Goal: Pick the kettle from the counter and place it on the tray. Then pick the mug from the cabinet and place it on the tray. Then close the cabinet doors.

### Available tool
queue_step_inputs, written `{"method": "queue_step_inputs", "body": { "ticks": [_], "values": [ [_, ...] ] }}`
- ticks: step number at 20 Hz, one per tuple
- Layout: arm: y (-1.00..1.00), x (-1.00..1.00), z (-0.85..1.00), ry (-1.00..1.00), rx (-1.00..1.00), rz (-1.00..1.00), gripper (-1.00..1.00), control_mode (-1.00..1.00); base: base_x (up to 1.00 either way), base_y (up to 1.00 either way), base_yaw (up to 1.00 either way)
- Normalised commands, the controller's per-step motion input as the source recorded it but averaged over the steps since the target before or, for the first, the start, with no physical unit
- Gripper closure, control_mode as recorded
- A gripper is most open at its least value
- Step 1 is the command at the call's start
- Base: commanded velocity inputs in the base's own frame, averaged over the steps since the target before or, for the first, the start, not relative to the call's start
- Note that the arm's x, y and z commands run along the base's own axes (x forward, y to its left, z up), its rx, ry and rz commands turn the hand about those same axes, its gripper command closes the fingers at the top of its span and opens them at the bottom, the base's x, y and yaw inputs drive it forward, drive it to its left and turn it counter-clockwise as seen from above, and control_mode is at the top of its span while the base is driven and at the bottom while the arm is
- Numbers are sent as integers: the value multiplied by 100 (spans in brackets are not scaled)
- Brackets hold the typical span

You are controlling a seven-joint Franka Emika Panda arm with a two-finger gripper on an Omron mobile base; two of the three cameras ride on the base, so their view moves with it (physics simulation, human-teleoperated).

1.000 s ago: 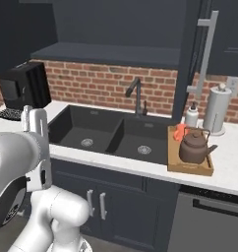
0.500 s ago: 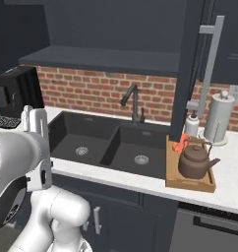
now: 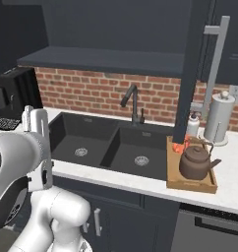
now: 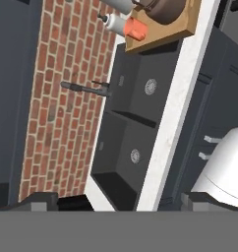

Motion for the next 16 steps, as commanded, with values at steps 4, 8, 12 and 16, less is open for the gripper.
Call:
{"method": "queue_step_inputs", "body": {
  "ticks": [4, 8, 12, 16],
  "values": [
    [0, 0, 0, 0, 0, 0, -100, 100, 0, 46, -15],
    [0, 0, 0, 0, 0, 0, -100, 100, 2, 29, -11],
    [0, 0, 0, 0, 0, 0, -100, 100, 9, 12, -4],
    [0, 0, 0, 0, 0, 0, -100, 100, 4, -2, -3]
  ]
}}
